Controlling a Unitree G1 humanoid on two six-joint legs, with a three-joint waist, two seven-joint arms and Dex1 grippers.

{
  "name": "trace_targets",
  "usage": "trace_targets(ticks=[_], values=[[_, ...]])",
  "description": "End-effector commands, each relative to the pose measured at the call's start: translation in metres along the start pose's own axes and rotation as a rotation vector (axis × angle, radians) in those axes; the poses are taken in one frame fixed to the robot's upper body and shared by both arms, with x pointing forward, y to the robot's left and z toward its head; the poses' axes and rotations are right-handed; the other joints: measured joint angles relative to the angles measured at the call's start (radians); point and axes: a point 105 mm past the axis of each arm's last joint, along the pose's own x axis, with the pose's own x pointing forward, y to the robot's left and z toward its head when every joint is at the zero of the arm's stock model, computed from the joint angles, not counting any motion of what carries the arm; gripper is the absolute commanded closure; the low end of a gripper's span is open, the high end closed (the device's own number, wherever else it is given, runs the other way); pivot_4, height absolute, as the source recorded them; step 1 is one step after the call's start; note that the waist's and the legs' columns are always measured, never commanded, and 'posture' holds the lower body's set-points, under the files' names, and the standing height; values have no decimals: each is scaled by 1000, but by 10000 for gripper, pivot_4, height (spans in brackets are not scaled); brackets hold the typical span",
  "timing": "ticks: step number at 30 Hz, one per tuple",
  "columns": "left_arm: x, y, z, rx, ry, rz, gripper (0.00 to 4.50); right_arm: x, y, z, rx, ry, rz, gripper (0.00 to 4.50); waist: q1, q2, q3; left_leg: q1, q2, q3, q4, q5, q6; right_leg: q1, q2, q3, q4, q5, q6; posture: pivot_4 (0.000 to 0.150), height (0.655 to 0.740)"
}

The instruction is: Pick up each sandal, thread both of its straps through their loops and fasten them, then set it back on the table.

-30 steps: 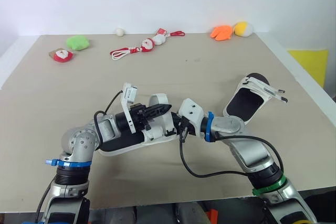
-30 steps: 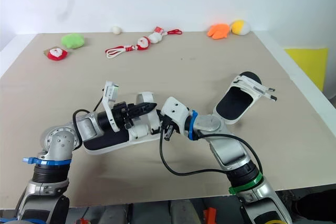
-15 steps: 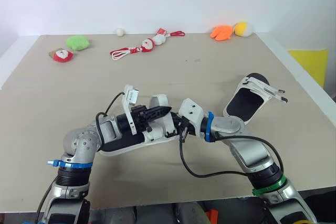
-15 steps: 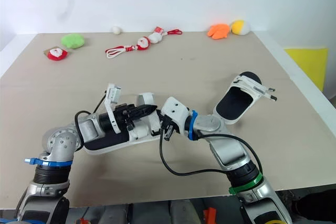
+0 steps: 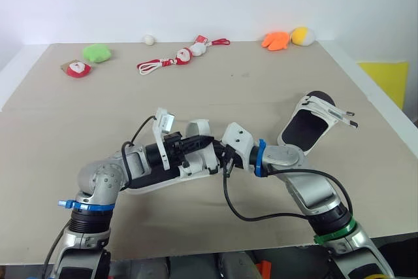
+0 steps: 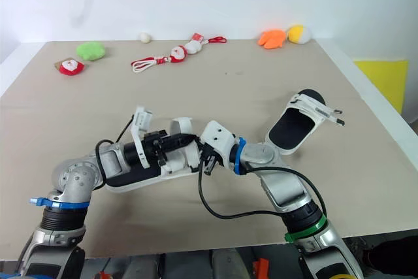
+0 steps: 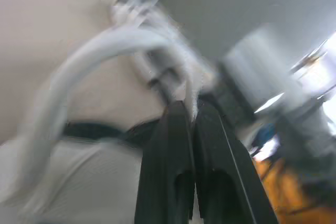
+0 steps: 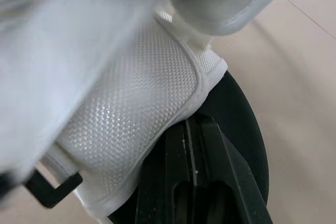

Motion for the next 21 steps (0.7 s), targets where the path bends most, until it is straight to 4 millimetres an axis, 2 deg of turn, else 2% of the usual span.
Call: trace_targets(ticks=[1,11,21], values=[[-2,-8,19,31,-58,-18,43740,2,2,-7,8,29,3,45000,0,0,0,0,0,0,0,0,0,0,0,0,0,0,0,1500,7400],[-1,-1,6,28,-14,23,43740,2,2,-7,7,29,3,45000,0,0,0,0,0,0,0,0,0,0,0,0,0,0,0,1500,7400],[0,-2,8,2,-30,14,43740,2,2,-7,9,29,1,45000,0,0,0,0,0,0,0,0,0,0,0,0,0,0,0,1500,7400]])
